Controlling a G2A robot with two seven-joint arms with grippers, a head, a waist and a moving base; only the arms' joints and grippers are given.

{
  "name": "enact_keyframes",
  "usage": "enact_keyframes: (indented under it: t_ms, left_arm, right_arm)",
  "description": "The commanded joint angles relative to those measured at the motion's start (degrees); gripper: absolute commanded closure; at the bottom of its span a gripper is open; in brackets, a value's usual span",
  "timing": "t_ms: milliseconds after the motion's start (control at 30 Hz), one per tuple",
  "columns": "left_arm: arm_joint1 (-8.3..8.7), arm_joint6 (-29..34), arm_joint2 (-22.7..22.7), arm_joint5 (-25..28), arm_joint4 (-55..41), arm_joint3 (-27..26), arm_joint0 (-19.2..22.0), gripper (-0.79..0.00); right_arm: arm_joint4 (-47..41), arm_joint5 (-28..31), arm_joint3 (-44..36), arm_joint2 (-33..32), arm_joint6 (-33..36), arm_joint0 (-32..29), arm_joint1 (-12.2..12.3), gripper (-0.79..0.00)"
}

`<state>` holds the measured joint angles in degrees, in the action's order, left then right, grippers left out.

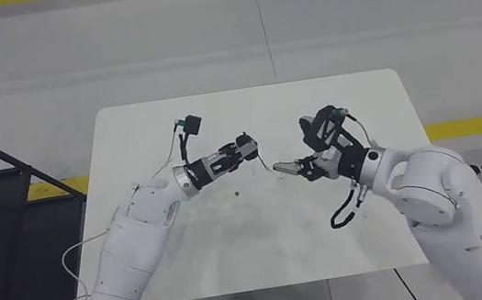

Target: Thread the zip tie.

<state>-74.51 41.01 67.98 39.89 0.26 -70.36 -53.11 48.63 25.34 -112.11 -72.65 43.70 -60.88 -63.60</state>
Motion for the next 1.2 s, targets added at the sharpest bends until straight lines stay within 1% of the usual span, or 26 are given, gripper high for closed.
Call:
enact_keyframes:
  t_ms: [0, 233, 300, 367, 467, 533, 600, 700, 800, 833, 867, 933, 1067, 1100, 1167]
  left_arm:
    - [0.0, 0.0, 0.0, -0.1, 0.0, 0.0, 0.0, 0.0]
    - [0.0, 0.0, 0.0, -0.1, 0.0, 0.0, 0.0, 0.0]
    - [0.0, 0.0, 0.0, -0.1, 0.0, 0.0, 0.0, 0.0]
    - [0.0, -1.6, -0.1, -0.9, 0.5, -1.2, -0.8, 0.0]
    - [0.05, -2.7, -0.3, -0.8, 0.9, -2.3, -1.4, 0.0]
    - [0.07, -3.1, -0.5, -0.6, 1.1, -2.5, -1.5, 0.0]
    - [0.1, -3.2, -0.7, -0.3, 1.2, -2.6, -1.4, 0.0]
    - [0.16, -3.2, -0.9, -0.1, 1.3, -2.6, -1.3, 0.0]
    - [0.25, -3.2, -1.1, 0.1, 1.4, -2.6, -1.3, 0.0]
    - [0.29, -3.2, -1.1, 0.2, 1.3, -2.7, -1.3, 0.0]
    - [0.31, -3.2, -1.1, 0.3, 1.3, -2.7, -1.4, 0.0]
    - [0.39, -3.2, -1.1, 0.5, 1.1, -2.7, -1.4, 0.0]
    - [0.54, -3.2, -1.2, 0.8, 1.0, -2.9, -1.5, 0.0]
    - [0.57, -3.2, -1.2, 0.8, 1.0, -2.8, -1.5, 0.0]
    - [0.64, -3.2, -1.2, 0.8, 1.0, -2.8, -1.5, 0.0]
  right_arm:
    - [0.1, 3.1, 0.0, 0.1, 0.0, 0.1, 0.0, -0.785]
    - [0.1, 3.1, 0.0, 0.1, 0.0, 0.1, 0.0, -0.785]
    - [0.2, 3.0, 0.2, 0.6, -0.9, -0.7, 0.0, -0.785]
    - [-2.3, 1.7, 1.7, 1.2, -0.9, -1.5, -0.1, -0.785]
    - [-10.6, 0.1, 4.9, 2.1, 1.0, -1.3, -0.3, -0.785]
    - [-14.6, -1.4, 7.1, 2.7, 2.7, -0.3, -0.5, -0.739]
    - [-17.8, -2.2, 8.9, 3.4, 4.0, 0.9, -0.6, -0.597]
    - [-20.2, -3.3, 10.8, 4.4, 5.0, 2.4, -0.8, -0.533]
    - [-21.5, -4.5, 12.3, 5.6, 6.0, 3.8, -1.0, -0.437]
    - [-22.3, -4.9, 12.9, 6.1, 6.4, 4.3, -1.1, -0.391]
    - [-22.5, -5.1, 13.2, 6.4, 6.6, 4.6, -1.1, -0.382]
    - [-23.4, -5.6, 14.3, 7.2, 7.0, 5.5, -1.3, -0.336]
    - [-24.1, -5.9, 15.7, 8.3, 7.2, 6.8, -1.5, -0.283]
    - [-24.2, -5.9, 15.8, 8.4, 7.2, 6.9, -1.5, -0.249]
    - [-24.5, -5.9, 16.2, 8.8, 7.1, 7.3, -1.5, -0.222]
